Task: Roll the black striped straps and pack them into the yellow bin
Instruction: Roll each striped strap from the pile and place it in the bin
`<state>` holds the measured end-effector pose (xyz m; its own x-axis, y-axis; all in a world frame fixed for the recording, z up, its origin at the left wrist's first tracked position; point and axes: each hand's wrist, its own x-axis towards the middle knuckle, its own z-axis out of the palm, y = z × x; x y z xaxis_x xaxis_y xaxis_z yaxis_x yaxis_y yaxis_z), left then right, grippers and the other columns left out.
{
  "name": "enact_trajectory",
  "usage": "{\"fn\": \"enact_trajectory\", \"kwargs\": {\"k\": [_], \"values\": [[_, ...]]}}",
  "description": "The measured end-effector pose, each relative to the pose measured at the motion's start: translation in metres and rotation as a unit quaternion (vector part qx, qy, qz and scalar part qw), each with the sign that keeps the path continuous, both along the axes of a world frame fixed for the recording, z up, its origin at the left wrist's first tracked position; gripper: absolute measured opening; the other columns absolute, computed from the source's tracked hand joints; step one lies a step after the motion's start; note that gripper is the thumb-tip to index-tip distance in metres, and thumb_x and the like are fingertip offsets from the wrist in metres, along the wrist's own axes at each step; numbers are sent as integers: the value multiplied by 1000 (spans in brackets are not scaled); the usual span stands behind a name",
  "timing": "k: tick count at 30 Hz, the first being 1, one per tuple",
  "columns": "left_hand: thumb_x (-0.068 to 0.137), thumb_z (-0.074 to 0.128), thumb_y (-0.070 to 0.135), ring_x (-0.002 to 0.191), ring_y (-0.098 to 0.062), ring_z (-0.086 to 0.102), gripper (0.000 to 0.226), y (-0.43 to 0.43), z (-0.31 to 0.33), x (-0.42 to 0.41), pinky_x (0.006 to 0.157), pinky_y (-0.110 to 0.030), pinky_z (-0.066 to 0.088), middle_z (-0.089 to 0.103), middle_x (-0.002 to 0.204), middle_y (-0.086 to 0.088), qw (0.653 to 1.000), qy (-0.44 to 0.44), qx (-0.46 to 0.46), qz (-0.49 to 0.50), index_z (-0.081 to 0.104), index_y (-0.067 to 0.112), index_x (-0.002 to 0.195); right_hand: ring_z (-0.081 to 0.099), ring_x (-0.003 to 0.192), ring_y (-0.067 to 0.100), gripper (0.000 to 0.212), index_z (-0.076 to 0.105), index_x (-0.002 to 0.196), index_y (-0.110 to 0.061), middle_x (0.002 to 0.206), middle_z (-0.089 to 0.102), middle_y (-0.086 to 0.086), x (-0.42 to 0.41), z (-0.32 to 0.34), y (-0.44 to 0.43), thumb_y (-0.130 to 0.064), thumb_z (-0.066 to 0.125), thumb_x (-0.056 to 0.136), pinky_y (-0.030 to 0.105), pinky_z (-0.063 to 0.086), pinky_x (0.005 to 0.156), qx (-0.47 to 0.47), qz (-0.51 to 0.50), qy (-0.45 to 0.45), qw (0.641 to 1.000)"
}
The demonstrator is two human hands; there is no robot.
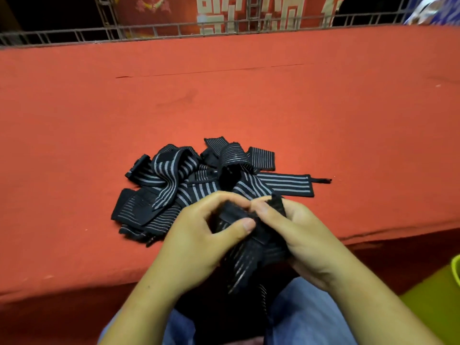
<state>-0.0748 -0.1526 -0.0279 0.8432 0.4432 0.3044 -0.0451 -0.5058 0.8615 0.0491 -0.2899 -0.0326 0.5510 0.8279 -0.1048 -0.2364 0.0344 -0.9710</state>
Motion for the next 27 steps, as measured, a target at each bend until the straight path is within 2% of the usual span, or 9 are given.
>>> {"fn": "enact_trajectory", "kwargs": {"k": [3,5,7,10,13,17,21,24,27], "values": [[85,75,32,76,1,65,7,12,-10,-9,72,-14,49,74,83,13,998,-8,-65,24,73,30,91,73,103,27,34,77,117,-17,116,77,15,7,-4,-7,-23,75,83,39,59,91,39,-20,79,996],[83,74,42,78,-2,63,16,20,-15,-17,74,-18,48,70,82,11,994,6,-105,0,72,27,87,70,109,31,52,74,126,-16,124,74,18,11,-4,-12,-12,64,75,44,56,96,59,-7,118,991],[83,71,44,100,-2,66,18,24,-20,-22,88,-21,47,72,105,13,994,16,-103,-44,72,26,84,64,113,34,68,73,128,-17,130,70,20,15,-3,-14,-14,67,61,51,51,102,79,25,145,986],[85,72,37,140,-3,49,8,19,-18,-22,106,-14,37,55,148,17,985,31,-100,-140,74,29,85,60,114,36,84,68,136,-15,134,66,18,16,-1,-13,-26,78,54,52,50,103,115,112,189,969],[84,74,33,143,-2,45,2,12,-15,-18,108,-10,34,57,146,20,970,43,-131,-198,75,33,86,62,99,35,70,72,130,-14,121,63,24,10,6,-9,-29,78,62,45,54,87,122,157,171,965],[85,73,33,131,-15,57,2,8,-13,-13,106,-19,39,62,134,4,965,33,-144,-216,74,34,87,69,71,21,24,82,87,-16,81,71,12,6,15,-6,-13,70,66,32,59,62,91,47,84,991],[85,72,26,141,-12,48,4,3,-7,-6,106,-15,37,53,149,12,956,7,-157,-249,74,30,86,69,72,25,21,75,67,-12,86,73,16,7,18,-4,-17,60,53,34,58,65,90,69,107,988],[83,73,28,129,-10,57,2,2,-4,-2,102,-18,40,64,127,14,959,6,-152,-238,74,27,85,67,72,25,16,71,65,-12,79,71,14,5,21,0,-21,57,61,33,56,64,92,101,115,984],[84,73,35,111,-10,60,5,9,-7,-2,97,-22,41,63,106,9,970,22,-125,-209,72,30,82,63,74,24,21,68,64,-12,78,66,11,4,17,2,-15,48,72,36,53,67,80,91,86,989]]}}
